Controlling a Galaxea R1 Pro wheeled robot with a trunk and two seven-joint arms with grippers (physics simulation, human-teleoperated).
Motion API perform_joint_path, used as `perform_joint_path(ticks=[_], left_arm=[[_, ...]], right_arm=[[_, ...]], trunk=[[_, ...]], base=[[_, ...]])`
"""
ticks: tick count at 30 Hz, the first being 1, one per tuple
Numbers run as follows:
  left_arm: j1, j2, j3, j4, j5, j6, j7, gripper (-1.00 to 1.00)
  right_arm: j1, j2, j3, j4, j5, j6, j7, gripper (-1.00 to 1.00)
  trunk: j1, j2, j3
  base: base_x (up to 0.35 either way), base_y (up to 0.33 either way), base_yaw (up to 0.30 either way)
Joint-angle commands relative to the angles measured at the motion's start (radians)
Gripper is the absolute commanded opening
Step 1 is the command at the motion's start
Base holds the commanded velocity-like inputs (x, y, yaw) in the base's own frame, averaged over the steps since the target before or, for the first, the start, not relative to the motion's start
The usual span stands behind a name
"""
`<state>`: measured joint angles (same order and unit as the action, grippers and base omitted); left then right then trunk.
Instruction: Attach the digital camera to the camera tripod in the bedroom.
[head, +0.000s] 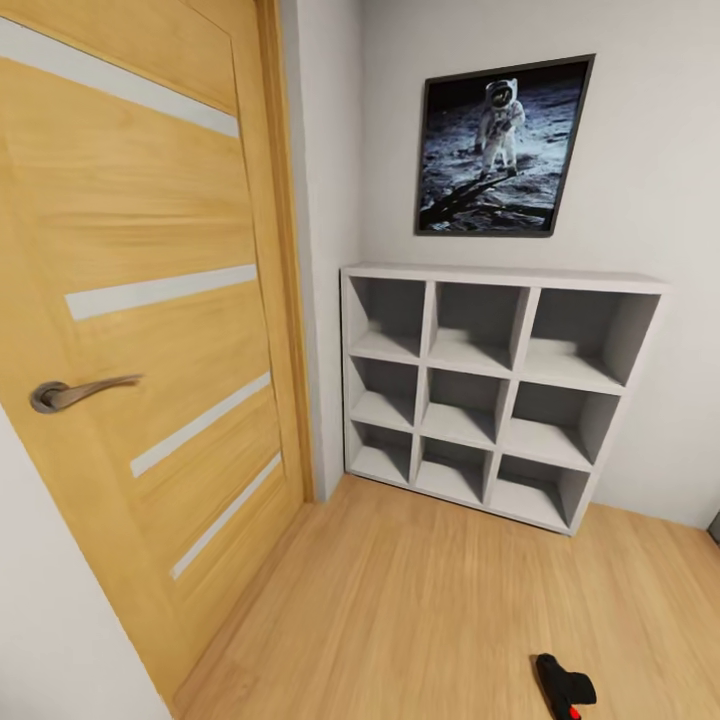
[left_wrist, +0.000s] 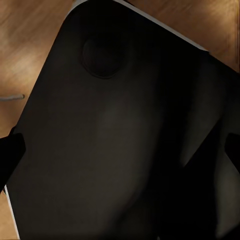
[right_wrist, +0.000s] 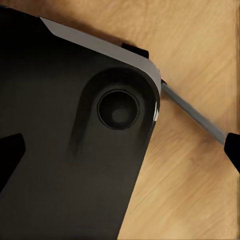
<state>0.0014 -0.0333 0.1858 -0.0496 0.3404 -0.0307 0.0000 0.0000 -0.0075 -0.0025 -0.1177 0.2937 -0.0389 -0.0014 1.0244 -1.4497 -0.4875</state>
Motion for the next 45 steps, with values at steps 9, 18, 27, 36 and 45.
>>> perform_joint_path(ticks=[9, 18, 27, 36, 45], left_arm=[[0.0, 0.0, 0.008, -0.001, 0.0, -0.002, 0.0, 1.0], [0.0, 0.0, 0.008, -0.001, 0.0, -0.002, 0.0, 1.0], [0.0, 0.0, 0.008, -0.001, -0.001, -0.002, 0.0, 1.0], [0.0, 0.0, 0.008, -0.001, -0.003, -0.002, 0.0, 1.0], [0.0, 0.0, 0.008, -0.001, -0.004, -0.002, 0.0, 1.0]], right_arm=[[0.0, -0.001, -0.001, 0.0, 0.005, -0.003, 0.0, 1.0], [0.0, 0.0, -0.001, 0.0, 0.005, -0.004, 0.0, 1.0], [0.0, -0.001, -0.001, 0.0, 0.005, -0.004, 0.0, 1.0], [0.0, -0.002, -0.002, 0.0, 0.005, -0.003, 0.0, 1.0], [0.0, -0.002, -0.002, 0.0, 0.005, -0.003, 0.0, 1.0]], trunk=[[0.001, 0.0, -0.001], [0.001, 0.0, -0.001], [0.001, 0.0, -0.001], [0.001, 0.0, -0.001], [0.001, 0.0, -0.001]], base=[[0.323, 0.0, 0.0], [0.323, 0.0, 0.0], [0.323, 0.0, 0.0], [0.323, 0.0, 0.0], [0.323, 0.0, 0.0]])
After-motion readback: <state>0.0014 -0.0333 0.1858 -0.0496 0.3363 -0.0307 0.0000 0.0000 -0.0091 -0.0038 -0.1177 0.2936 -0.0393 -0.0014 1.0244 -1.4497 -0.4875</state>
